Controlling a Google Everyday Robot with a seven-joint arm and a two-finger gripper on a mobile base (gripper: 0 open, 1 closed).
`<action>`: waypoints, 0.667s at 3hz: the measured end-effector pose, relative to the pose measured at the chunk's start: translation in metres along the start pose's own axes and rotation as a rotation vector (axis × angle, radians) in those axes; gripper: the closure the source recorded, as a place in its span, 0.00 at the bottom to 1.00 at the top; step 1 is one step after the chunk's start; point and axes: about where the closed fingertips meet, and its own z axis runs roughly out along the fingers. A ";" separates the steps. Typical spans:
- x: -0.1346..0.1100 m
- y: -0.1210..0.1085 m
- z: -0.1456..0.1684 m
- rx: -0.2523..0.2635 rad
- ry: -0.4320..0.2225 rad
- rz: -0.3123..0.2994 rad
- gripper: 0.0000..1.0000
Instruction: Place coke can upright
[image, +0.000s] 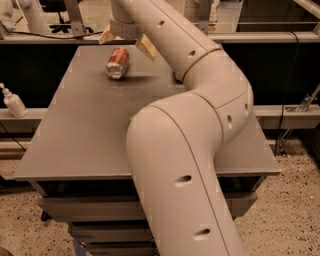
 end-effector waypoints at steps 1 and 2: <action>0.000 -0.005 0.009 0.000 -0.022 -0.050 0.00; -0.002 -0.007 0.020 -0.013 -0.043 -0.085 0.00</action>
Offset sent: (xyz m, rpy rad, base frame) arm 0.0265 0.0125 -0.0118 -0.0746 0.0727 0.1195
